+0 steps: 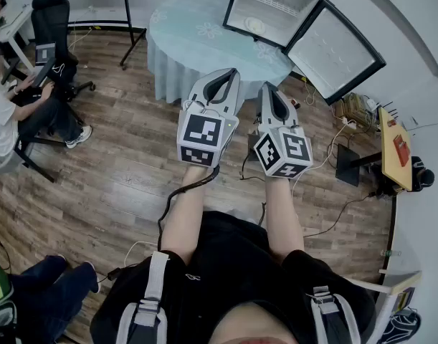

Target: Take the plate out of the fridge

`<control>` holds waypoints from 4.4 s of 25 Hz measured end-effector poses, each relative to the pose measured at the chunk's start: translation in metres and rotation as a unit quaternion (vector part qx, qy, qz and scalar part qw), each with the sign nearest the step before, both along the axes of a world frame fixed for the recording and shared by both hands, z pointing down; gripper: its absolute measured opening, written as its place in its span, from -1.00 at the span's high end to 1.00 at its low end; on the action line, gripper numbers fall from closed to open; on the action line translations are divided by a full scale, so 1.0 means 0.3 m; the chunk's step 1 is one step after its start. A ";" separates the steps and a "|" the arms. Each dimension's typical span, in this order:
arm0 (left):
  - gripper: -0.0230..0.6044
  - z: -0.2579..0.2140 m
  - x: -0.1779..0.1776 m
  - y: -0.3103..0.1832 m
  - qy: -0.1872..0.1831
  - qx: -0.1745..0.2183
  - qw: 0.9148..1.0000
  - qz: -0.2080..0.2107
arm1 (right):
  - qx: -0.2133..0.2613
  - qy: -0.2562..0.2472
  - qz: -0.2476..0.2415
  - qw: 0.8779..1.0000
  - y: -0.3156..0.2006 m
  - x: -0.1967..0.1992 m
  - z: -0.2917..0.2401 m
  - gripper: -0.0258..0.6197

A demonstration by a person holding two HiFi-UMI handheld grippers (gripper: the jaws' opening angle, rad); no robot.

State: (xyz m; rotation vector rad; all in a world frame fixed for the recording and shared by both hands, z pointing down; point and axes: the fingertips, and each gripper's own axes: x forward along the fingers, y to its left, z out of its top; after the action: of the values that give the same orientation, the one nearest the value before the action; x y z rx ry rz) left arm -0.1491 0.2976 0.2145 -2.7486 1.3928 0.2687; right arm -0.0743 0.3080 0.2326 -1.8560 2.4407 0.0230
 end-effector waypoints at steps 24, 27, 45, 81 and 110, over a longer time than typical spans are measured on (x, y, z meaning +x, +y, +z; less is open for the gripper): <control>0.89 0.201 0.083 -0.222 0.035 -0.086 0.995 0.032 | -0.072 -0.014 0.003 0.997 -0.203 0.098 0.201 0.91; 0.89 0.251 0.134 -0.280 0.033 -0.104 0.994 0.029 | -0.079 -0.027 -0.002 0.997 -0.273 0.149 0.231 0.91; 0.89 0.449 0.505 -0.899 0.027 -0.207 0.978 0.008 | -0.144 -0.118 0.019 0.982 -0.928 0.695 0.405 0.91; 0.89 0.591 0.715 -1.499 0.087 -0.277 0.956 0.034 | -0.176 -0.125 -0.046 0.975 -1.414 0.845 0.464 0.91; 0.56 0.969 0.788 -2.050 0.133 -0.401 0.903 0.077 | -0.282 -0.139 -0.013 0.949 -1.943 0.815 0.808 0.57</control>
State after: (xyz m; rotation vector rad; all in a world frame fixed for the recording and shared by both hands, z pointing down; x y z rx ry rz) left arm 0.0872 -0.3174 0.5051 -3.6172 1.6285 0.0771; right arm 0.1702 -0.2749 0.4750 -1.8367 2.4229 -0.9628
